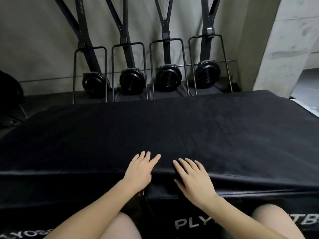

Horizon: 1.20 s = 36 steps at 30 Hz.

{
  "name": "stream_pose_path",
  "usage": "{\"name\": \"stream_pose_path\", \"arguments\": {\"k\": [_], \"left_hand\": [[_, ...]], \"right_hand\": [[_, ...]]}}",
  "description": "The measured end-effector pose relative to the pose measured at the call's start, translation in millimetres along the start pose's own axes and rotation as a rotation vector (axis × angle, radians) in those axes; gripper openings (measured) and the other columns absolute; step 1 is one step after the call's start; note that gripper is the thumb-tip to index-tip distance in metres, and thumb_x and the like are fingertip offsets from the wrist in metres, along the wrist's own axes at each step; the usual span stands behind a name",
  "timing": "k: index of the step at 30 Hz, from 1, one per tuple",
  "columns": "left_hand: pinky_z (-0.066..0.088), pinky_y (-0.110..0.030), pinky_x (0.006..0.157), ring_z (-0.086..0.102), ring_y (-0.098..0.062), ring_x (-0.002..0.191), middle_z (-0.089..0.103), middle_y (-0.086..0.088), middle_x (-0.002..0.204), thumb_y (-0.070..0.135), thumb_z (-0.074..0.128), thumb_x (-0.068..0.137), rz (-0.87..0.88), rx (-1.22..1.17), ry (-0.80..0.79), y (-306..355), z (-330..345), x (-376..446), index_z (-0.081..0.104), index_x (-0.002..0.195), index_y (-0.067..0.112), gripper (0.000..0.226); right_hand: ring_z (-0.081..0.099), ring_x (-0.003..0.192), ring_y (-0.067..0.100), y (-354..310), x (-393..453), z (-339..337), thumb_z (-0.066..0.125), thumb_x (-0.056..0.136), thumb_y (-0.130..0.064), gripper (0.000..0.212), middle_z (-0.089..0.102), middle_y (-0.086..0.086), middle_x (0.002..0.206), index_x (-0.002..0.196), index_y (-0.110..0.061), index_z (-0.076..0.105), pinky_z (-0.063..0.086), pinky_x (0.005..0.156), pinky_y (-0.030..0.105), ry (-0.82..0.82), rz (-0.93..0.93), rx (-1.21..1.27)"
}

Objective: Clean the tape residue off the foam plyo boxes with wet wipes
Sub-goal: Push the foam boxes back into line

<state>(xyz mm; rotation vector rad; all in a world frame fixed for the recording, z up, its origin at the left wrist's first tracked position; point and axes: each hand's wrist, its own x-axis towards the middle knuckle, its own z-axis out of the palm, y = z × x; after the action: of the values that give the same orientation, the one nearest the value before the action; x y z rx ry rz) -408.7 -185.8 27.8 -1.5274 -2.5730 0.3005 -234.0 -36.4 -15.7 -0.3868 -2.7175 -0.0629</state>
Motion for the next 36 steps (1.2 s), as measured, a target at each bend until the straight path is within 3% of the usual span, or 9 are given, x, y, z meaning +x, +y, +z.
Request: {"name": "stream_pose_path", "arguments": {"k": [3,9,12,16,21,24,28,33,36], "left_hand": [[0.026,-0.040,0.118,0.037,-0.027,0.135,0.039,-0.010,0.149,0.010,0.053,0.089,-0.013,-0.039,0.072,0.0,-15.5,2.9,0.013,0.158,0.028,0.082],[0.040,-0.036,0.104,0.050,-0.026,0.119,0.054,-0.007,0.132,0.010,0.055,0.084,-0.039,-0.067,0.192,21.2,-50.1,1.2,0.026,0.154,0.027,0.078],[0.042,-0.036,0.100,0.051,-0.028,0.116,0.055,-0.008,0.129,0.008,0.054,0.083,0.010,-0.080,0.267,53.0,-63.0,-6.1,0.030,0.152,0.021,0.075],[0.025,-0.041,0.118,0.032,-0.032,0.141,0.035,-0.015,0.153,0.008,0.053,0.092,0.111,-0.032,0.182,80.0,-35.2,-26.1,0.014,0.157,0.017,0.077],[0.011,-0.045,0.122,0.010,-0.028,0.152,0.011,-0.009,0.166,0.004,0.050,0.094,0.127,0.031,0.105,49.8,8.5,-59.6,-0.003,0.159,0.020,0.086],[0.028,-0.046,0.117,0.031,-0.028,0.147,0.033,-0.009,0.159,0.006,0.066,0.084,0.057,0.039,0.105,12.6,17.5,-75.4,0.016,0.158,0.019,0.090],[0.051,-0.042,0.097,0.060,-0.025,0.123,0.062,-0.008,0.134,0.020,0.089,0.061,0.082,-0.010,0.139,-15.3,19.5,-78.3,0.051,0.143,0.016,0.090],[0.056,-0.034,0.084,0.064,-0.022,0.115,0.067,-0.005,0.127,0.025,0.083,0.066,0.176,-0.053,0.183,-20.7,8.0,-70.9,0.065,0.128,0.009,0.066],[0.052,-0.035,0.095,0.057,-0.022,0.127,0.059,-0.005,0.139,0.026,0.061,0.079,0.237,-0.107,0.163,-36.3,34.0,-71.5,0.058,0.136,0.009,0.059]], "right_hand": [[0.067,0.115,0.026,5.8,13.4,-13.3,0.086,0.071,-0.018,0.064,0.069,0.001,0.127,0.131,-0.019,0.066,0.055,0.095,0.042,0.049,-0.023,-0.005],[0.069,0.114,0.023,33.0,8.5,-51.7,0.081,0.075,-0.006,0.056,0.070,-0.002,0.127,0.127,-0.018,0.069,0.056,0.096,0.041,0.232,-0.054,0.007],[0.066,0.119,0.020,59.2,-17.8,-62.4,0.067,0.085,-0.011,0.046,0.068,-0.004,0.131,0.130,-0.018,0.067,0.051,0.099,0.039,0.267,-0.074,-0.033],[0.067,0.117,0.019,74.0,-56.5,-49.1,0.050,0.088,-0.030,0.046,0.068,-0.005,0.131,0.129,-0.020,0.068,0.040,0.100,0.032,0.130,-0.089,-0.066],[0.069,0.114,0.026,54.5,-69.3,-19.2,0.091,0.062,-0.028,0.068,0.070,0.004,0.127,0.126,-0.014,0.069,0.033,0.105,0.035,-0.026,-0.004,-0.018],[0.062,0.124,0.026,24.5,-56.2,-17.9,0.077,0.077,-0.037,0.063,0.064,0.005,0.136,0.134,-0.014,0.064,0.031,0.110,0.039,-0.033,-0.064,0.000],[0.058,0.128,0.021,-39.5,-17.6,-18.5,0.077,0.079,-0.038,0.065,0.062,0.002,0.139,0.137,-0.016,0.061,0.042,0.112,0.040,-0.076,-0.206,0.051],[0.066,0.119,0.023,-87.7,25.2,-11.8,0.086,0.055,-0.033,0.075,0.068,0.004,0.129,0.123,-0.010,0.067,0.054,0.099,0.040,-0.119,-0.154,0.123],[0.068,0.115,0.032,-98.5,25.8,23.6,0.072,0.062,-0.023,0.062,0.069,0.012,0.125,0.121,-0.007,0.062,0.052,0.099,0.045,-0.062,-0.094,0.041]]}}
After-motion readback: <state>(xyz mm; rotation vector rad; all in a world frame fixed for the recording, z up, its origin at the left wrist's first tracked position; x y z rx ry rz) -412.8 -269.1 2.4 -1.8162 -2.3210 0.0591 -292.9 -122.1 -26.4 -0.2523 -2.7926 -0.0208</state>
